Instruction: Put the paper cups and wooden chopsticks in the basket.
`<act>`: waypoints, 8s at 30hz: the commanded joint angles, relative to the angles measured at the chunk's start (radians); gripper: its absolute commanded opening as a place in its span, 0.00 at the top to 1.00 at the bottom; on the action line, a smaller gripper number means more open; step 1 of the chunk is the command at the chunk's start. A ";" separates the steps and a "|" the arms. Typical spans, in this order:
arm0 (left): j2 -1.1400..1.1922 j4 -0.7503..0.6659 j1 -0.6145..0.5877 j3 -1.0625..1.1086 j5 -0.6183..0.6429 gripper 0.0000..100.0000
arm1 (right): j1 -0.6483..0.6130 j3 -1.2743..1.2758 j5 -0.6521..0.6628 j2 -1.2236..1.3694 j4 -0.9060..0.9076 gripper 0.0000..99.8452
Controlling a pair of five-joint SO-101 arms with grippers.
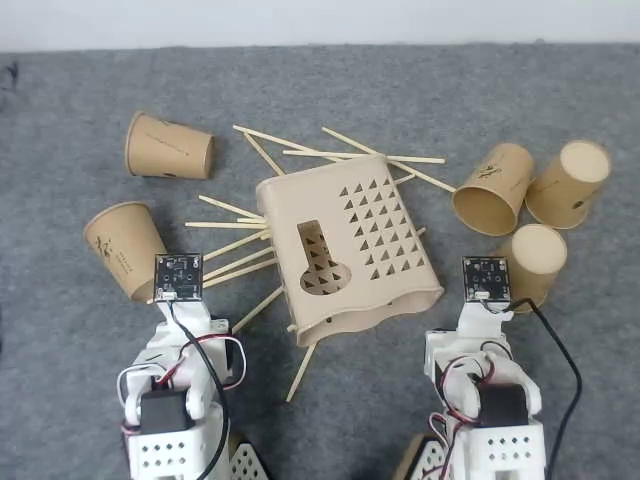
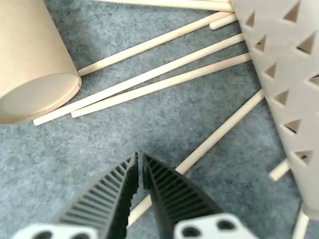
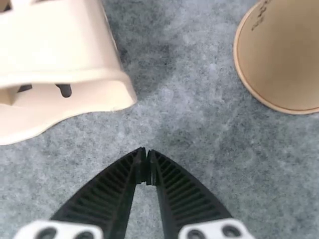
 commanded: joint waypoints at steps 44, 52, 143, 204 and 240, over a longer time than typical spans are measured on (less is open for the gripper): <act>-0.014 0.008 -0.003 -0.015 0.008 0.99 | -0.001 0.017 0.000 -0.012 -0.016 0.99; -0.014 0.008 -0.003 -0.015 0.008 0.99 | -0.005 0.017 0.002 -0.012 -0.016 0.99; -0.009 -0.377 0.129 -0.016 -0.075 0.91 | -0.615 -0.893 1.026 1.121 -0.139 0.80; -0.009 -0.356 0.201 -0.015 -0.081 0.91 | -0.519 -1.149 1.022 1.069 -0.091 0.99; -0.009 -0.356 0.195 -0.015 -0.081 0.91 | -0.076 -2.113 0.232 1.497 0.473 0.99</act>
